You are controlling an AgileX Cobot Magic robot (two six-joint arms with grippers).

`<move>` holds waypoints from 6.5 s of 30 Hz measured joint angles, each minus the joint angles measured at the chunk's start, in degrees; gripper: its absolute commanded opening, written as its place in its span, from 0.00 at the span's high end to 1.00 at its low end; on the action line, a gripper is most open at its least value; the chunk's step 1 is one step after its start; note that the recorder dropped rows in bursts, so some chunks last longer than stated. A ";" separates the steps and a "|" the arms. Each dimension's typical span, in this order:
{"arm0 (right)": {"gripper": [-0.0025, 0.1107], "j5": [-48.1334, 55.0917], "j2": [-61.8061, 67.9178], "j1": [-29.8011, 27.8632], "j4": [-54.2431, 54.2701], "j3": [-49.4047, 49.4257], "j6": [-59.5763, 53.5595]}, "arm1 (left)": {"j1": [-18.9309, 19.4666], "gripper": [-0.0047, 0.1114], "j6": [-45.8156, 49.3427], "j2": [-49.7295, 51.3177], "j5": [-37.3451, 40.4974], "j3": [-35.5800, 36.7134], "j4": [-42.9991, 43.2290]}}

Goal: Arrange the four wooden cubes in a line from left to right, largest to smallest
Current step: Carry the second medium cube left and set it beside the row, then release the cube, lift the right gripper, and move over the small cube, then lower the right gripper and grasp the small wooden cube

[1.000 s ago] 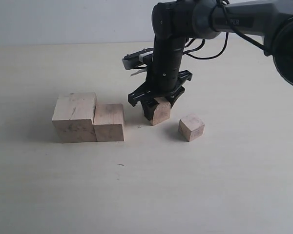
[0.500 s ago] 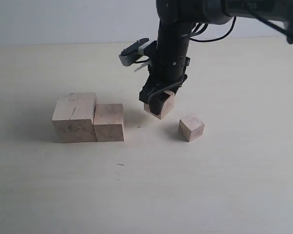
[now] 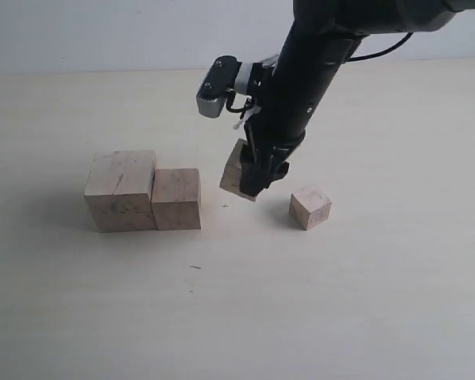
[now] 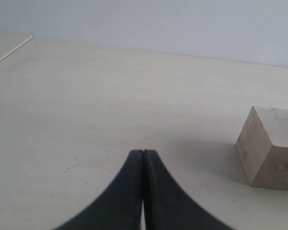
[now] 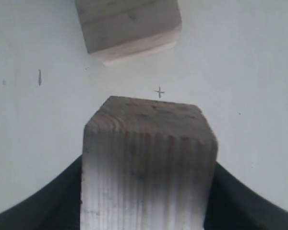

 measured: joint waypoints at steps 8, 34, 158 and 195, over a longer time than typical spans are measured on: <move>0.98 -3.61 5.14 0.00 -1.45 0.16 -5.32 | 0.00 0.96 0.00 0.00 0.00 0.00 0.00; 0.98 7.21 14.19 6.85 -10.00 -14.40 -15.44 | 0.00 0.96 0.00 0.00 0.00 0.00 0.00; 0.31 -5.44 -6.92 -3.65 -20.82 14.01 58.02 | 0.00 0.96 0.00 0.00 0.00 0.00 0.00; 0.31 -10.24 -1.09 -4.10 -6.40 14.13 44.57 | 0.00 0.96 0.00 0.00 0.00 0.00 0.00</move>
